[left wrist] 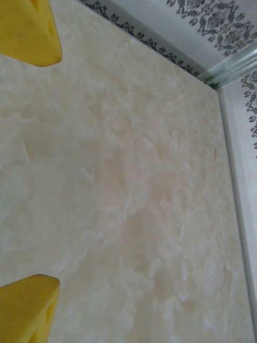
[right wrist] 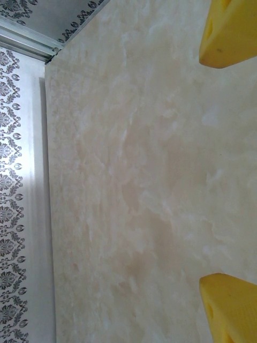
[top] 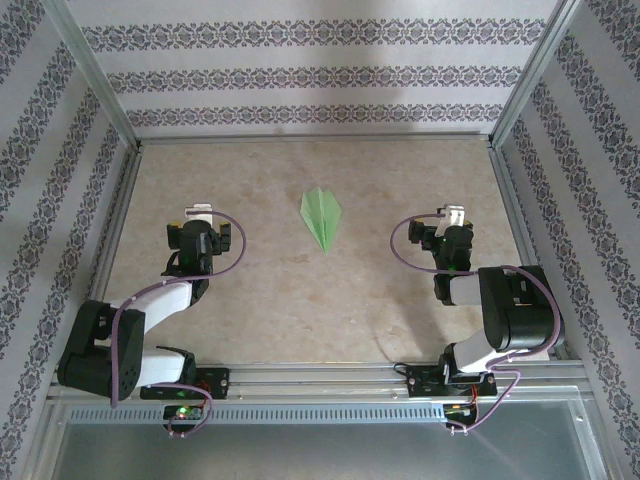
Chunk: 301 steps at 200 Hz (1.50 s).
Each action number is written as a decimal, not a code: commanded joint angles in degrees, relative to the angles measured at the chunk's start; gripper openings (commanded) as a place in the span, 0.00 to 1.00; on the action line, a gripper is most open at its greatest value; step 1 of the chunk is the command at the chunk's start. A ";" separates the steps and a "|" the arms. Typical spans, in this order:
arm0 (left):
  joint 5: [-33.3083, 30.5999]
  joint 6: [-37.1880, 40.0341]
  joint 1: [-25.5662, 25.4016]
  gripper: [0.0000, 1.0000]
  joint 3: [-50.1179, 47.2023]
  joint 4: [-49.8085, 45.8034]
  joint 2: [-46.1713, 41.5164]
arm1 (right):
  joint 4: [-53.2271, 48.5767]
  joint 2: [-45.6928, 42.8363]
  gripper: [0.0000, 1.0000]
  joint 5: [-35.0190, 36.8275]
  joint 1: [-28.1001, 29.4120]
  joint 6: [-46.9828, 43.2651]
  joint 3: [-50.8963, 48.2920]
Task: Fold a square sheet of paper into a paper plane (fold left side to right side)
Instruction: Reset both arms
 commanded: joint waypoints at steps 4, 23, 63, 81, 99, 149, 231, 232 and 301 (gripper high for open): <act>3.77 2.43 1.79 1.00 -1.96 14.00 3.42 | 0.26 0.13 0.98 -0.14 0.21 0.31 0.60; 6.02 0.65 3.23 1.00 -2.70 18.66 6.72 | 0.26 0.08 0.98 -0.10 0.22 0.27 0.64; 10.55 -1.24 5.68 1.00 -4.85 28.34 14.47 | 0.18 0.10 0.98 -0.03 0.30 0.23 0.59; 11.60 -1.17 6.42 1.00 -6.17 34.05 17.19 | 0.18 0.08 0.98 -0.02 0.34 0.17 0.62; 12.28 -2.64 7.37 1.00 -5.15 29.75 16.03 | 0.15 0.08 0.98 -0.01 0.39 0.15 0.62; 11.93 -3.26 8.03 1.00 -4.04 28.15 16.30 | 0.09 0.08 0.98 0.04 0.46 0.05 0.64; 11.92 -3.19 8.03 1.00 -4.01 28.03 16.25 | 0.09 0.08 0.98 0.14 0.47 0.05 0.60; 11.92 -3.19 8.03 1.00 -4.05 28.07 16.29 | 0.09 0.08 0.99 0.16 0.47 0.05 0.60; 11.92 -3.19 8.03 1.00 -4.07 28.09 16.25 | -0.62 0.17 0.98 0.65 0.91 -0.43 2.26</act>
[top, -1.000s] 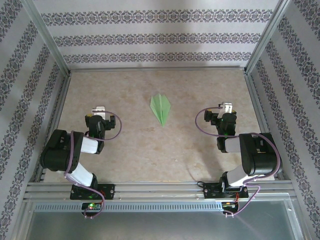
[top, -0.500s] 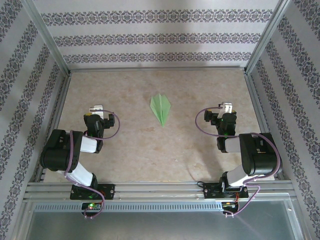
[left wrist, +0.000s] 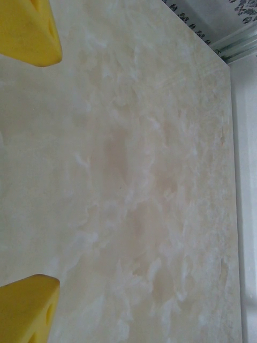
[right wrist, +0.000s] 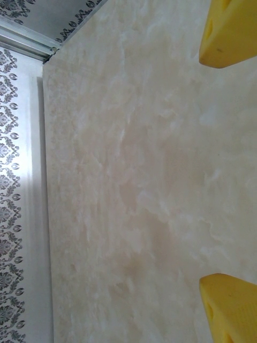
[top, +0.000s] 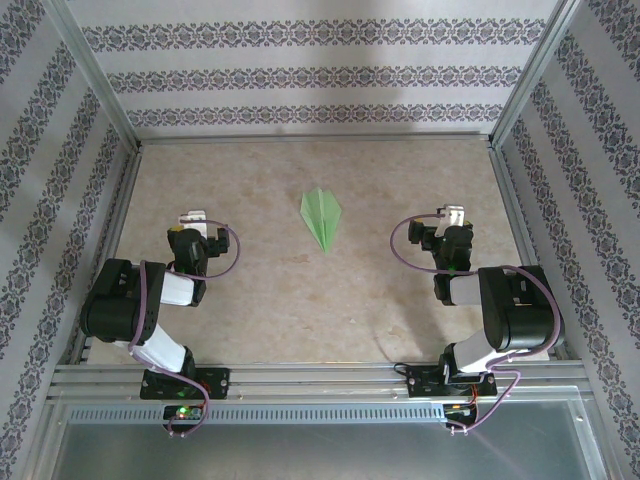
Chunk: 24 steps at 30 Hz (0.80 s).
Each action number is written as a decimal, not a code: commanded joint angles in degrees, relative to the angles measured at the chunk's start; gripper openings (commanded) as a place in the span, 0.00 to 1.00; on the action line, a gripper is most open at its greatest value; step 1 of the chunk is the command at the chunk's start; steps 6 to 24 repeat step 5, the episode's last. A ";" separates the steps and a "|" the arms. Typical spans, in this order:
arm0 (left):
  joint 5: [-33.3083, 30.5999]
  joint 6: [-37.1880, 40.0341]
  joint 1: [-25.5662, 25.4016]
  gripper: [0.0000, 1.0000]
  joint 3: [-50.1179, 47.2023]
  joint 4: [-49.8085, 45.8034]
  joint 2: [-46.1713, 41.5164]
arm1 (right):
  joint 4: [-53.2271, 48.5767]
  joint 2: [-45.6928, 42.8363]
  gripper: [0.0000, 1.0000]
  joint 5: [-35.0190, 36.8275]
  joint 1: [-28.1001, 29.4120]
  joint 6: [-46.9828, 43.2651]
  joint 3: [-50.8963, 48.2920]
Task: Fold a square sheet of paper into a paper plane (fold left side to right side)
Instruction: Reset both arms
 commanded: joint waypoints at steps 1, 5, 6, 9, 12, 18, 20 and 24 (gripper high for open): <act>0.64 -1.13 0.77 1.00 0.72 2.51 -0.08 | 0.21 0.12 0.98 0.63 0.80 -0.37 1.98; 0.64 -1.18 0.77 1.00 0.75 2.48 -0.08 | 0.21 0.16 0.98 0.69 0.89 -0.42 2.01; 0.64 -1.18 0.77 1.00 0.75 2.48 -0.08 | 0.21 0.16 0.98 0.69 0.89 -0.42 2.01; 0.64 -1.18 0.77 1.00 0.75 2.48 -0.08 | 0.21 0.16 0.98 0.69 0.89 -0.42 2.01; 0.64 -1.18 0.77 1.00 0.75 2.48 -0.08 | 0.21 0.16 0.98 0.69 0.89 -0.42 2.01; 0.64 -1.18 0.77 1.00 0.75 2.48 -0.08 | 0.21 0.16 0.98 0.69 0.89 -0.42 2.01; 0.64 -1.18 0.77 1.00 0.75 2.48 -0.08 | 0.21 0.16 0.98 0.69 0.89 -0.42 2.01; 0.64 -1.18 0.77 1.00 0.75 2.48 -0.08 | 0.21 0.16 0.98 0.69 0.89 -0.42 2.01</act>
